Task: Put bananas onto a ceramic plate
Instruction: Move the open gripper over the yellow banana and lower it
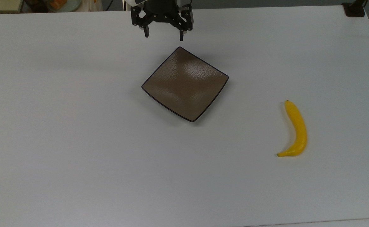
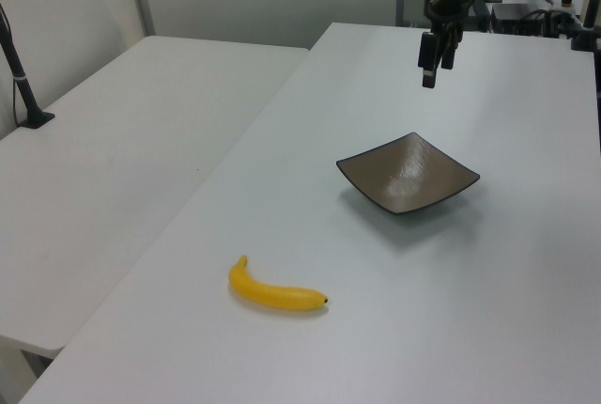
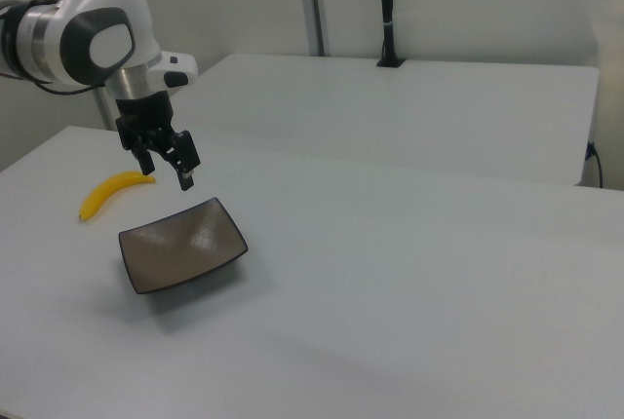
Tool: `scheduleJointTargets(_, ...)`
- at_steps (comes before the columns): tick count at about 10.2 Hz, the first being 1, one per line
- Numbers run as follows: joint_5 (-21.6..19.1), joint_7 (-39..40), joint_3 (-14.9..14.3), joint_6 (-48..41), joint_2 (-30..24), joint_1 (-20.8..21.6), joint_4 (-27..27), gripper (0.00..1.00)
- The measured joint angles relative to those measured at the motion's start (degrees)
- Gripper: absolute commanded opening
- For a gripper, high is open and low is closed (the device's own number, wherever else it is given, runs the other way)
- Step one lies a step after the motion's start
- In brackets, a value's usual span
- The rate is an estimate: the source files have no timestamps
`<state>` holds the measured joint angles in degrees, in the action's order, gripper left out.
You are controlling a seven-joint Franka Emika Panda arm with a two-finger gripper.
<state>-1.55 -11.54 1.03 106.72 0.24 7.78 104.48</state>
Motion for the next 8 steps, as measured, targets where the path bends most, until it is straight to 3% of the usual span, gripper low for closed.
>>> scheduleJointTargets(8,-0.67,-0.06,0.01,-0.02,0.84,0.29,0.23,1.00)
